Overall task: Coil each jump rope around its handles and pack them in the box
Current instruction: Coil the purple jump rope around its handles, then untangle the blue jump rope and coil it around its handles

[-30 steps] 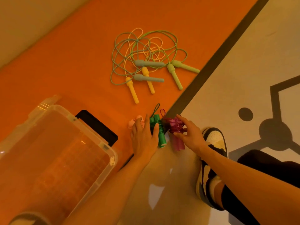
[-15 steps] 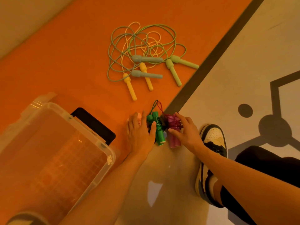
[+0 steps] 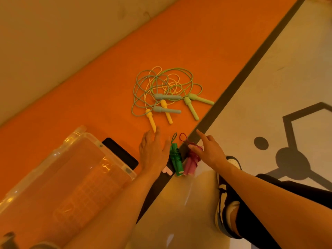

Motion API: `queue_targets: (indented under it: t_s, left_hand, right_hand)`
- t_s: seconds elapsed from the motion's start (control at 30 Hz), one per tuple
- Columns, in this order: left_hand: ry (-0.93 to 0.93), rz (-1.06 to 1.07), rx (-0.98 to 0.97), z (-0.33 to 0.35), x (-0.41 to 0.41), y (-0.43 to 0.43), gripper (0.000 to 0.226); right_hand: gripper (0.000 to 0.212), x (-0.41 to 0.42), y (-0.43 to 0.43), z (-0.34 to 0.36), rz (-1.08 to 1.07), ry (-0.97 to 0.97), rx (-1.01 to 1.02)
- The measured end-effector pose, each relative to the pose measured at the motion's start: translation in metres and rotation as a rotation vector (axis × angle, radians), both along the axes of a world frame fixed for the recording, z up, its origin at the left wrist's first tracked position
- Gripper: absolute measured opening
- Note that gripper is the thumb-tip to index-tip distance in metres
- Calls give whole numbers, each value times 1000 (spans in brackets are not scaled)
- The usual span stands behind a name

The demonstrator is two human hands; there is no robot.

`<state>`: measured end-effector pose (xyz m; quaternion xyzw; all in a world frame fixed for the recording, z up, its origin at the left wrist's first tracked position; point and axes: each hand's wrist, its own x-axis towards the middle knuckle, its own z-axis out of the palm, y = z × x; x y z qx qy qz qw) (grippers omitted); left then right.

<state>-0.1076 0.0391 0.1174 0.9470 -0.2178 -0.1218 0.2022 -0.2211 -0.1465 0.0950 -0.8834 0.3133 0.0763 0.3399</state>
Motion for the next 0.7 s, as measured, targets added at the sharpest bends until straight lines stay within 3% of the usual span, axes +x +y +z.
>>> queue_targets:
  t_s: [0.37,0.7]
  left_hand:
    - [-56,89,-29,14,48,-14,68]
    - [-20,250,-25,-39,123,-77,67]
  right_hand:
    - [71,80,-7,38,33,-132,-62]
    - [71,190,-61,-20,78,-187,-110]
